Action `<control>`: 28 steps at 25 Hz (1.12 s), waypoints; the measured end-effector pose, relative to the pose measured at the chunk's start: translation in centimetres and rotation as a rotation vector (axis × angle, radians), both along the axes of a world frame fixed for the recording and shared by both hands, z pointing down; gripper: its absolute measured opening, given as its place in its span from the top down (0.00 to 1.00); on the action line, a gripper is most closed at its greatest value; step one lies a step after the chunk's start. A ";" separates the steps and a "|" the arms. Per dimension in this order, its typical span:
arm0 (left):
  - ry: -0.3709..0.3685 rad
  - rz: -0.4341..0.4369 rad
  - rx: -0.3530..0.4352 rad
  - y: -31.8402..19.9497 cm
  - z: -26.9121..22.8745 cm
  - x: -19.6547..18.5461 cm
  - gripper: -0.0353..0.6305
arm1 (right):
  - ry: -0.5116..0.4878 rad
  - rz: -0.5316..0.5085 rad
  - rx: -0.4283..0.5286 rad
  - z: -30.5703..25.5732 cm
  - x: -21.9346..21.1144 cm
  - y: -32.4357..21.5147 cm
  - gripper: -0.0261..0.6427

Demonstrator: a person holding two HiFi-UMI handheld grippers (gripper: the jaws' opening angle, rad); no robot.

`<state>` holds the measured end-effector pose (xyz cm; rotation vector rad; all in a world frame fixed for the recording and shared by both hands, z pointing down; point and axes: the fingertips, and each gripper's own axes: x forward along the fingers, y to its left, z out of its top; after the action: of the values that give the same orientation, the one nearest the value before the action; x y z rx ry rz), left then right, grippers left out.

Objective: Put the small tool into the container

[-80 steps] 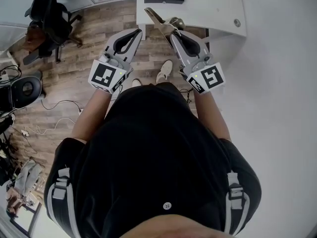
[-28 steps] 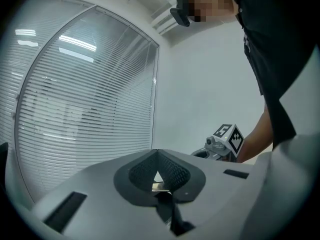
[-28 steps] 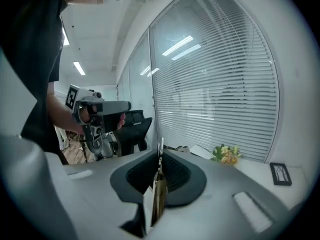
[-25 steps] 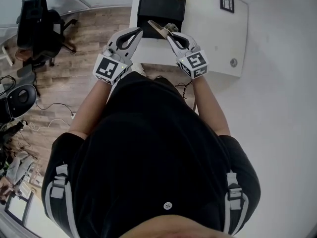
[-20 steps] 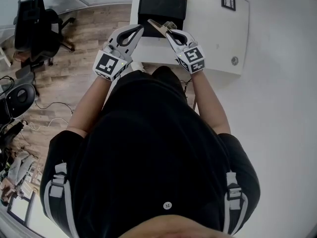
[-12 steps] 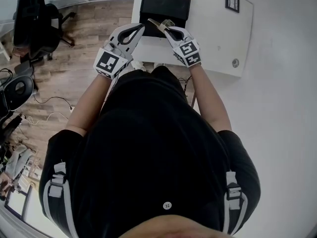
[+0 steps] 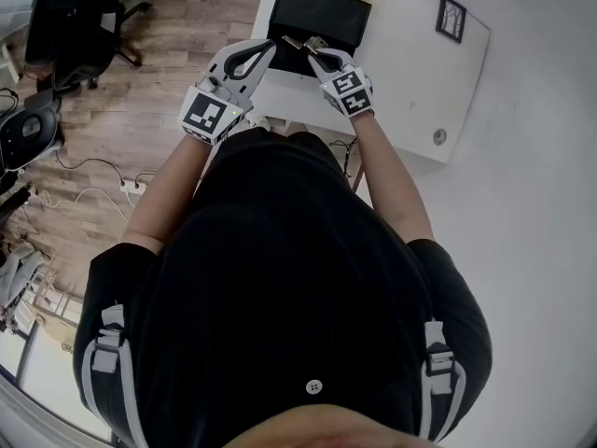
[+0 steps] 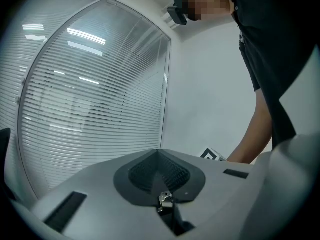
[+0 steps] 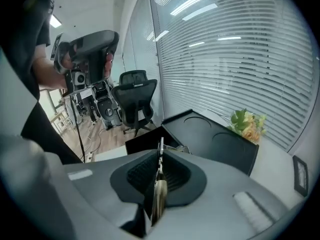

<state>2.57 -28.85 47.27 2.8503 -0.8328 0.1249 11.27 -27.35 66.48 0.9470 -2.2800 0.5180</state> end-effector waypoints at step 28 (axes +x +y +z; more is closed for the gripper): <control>-0.042 -0.139 0.001 -0.6 -0.6 1.6 0.94 | 0.057 -0.087 -0.102 3.9 2.5 -1.8 0.88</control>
<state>4.15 -29.49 46.71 2.7885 -1.0358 0.1675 13.75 -29.17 70.41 0.7986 -2.2105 0.5570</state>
